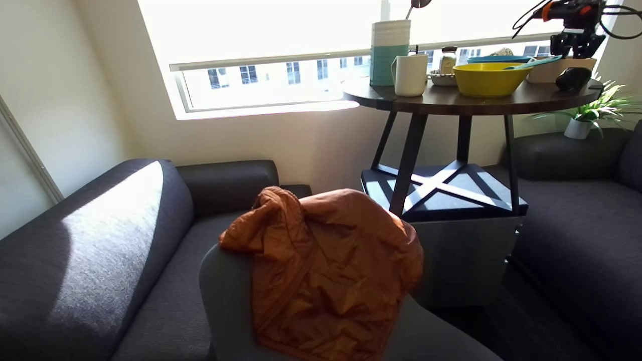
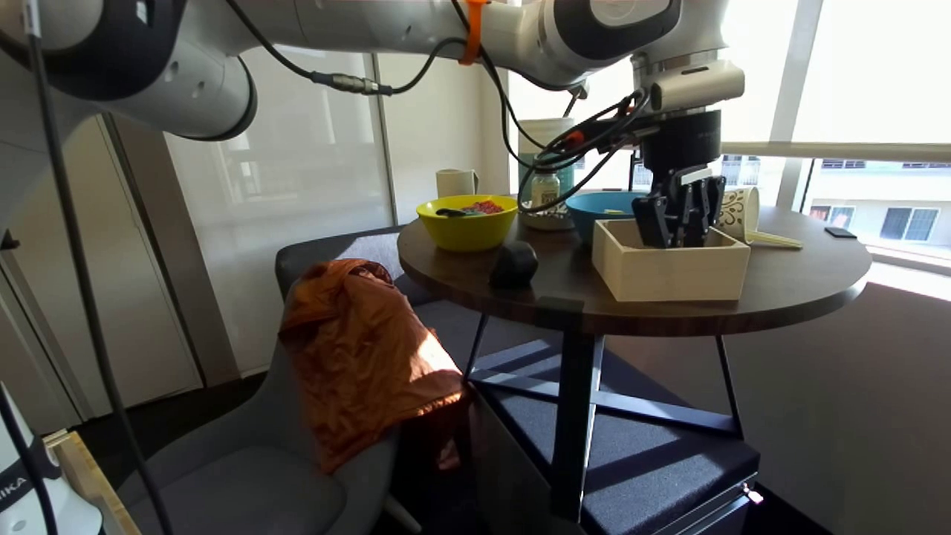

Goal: Put the orange block on top of the bottle

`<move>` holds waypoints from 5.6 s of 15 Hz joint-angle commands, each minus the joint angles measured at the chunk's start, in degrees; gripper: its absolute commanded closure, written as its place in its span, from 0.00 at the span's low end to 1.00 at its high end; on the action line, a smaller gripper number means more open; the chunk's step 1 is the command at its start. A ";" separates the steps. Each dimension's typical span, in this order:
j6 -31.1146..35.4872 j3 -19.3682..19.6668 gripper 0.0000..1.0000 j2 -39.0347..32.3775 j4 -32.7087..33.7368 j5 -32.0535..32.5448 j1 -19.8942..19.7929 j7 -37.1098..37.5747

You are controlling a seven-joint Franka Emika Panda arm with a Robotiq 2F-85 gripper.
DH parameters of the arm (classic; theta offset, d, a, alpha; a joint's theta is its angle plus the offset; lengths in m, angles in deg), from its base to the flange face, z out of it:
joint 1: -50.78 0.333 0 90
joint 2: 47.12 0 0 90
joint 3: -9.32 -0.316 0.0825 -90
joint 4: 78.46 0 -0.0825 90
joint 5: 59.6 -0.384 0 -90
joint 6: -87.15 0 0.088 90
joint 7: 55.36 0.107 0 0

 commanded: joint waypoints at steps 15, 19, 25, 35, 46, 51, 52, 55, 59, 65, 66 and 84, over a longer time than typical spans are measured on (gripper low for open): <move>-1.02 -2.05 0.91 10.59 -3.74 -7.21 -2.02 -5.07; -0.77 -3.97 0.91 15.91 -6.91 -6.48 0.17 -12.77; 0.78 -5.97 0.91 24.64 -15.24 -2.18 6.60 -25.28; 2.70 -7.54 0.92 25.96 -17.05 -3.11 9.13 -31.50; -2.77 -13.13 0.92 21.49 -7.86 2.23 16.50 -50.76; -2.70 -12.78 0.92 12.10 2.73 2.92 16.27 -49.31; -3.40 -12.77 0.92 10.54 4.52 3.12 16.11 -49.26; -7.57 -12.98 0.92 6.01 10.60 2.98 15.66 -50.19; -10.41 -13.14 0.92 1.84 16.57 3.19 14.80 -49.47; -12.23 -13.57 0.92 -2.74 23.99 2.97 13.47 -47.86; -12.47 -13.63 0.92 -3.37 25.06 3.07 13.39 -47.66; -10.34 -11.69 0.92 -6.30 27.18 3.20 14.32 -43.23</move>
